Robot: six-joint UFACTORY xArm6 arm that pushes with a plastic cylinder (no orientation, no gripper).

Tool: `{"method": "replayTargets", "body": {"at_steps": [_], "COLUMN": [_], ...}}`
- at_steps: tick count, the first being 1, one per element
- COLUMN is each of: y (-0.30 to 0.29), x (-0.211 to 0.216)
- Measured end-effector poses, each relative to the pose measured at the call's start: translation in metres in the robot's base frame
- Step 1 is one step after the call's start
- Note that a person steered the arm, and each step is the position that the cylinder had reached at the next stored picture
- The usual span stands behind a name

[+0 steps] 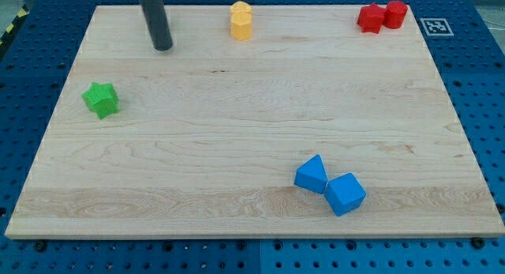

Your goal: Move the green circle to the top left of the board

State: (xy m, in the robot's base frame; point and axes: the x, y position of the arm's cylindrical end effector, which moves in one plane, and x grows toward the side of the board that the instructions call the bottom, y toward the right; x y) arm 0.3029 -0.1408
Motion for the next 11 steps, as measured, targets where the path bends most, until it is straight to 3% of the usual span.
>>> {"method": "replayTargets", "body": {"at_steps": [2,3,8,11], "y": [0.037,-0.012,-0.056,0.005], "x": [-0.044,-0.051,-0.068,-0.082]}}
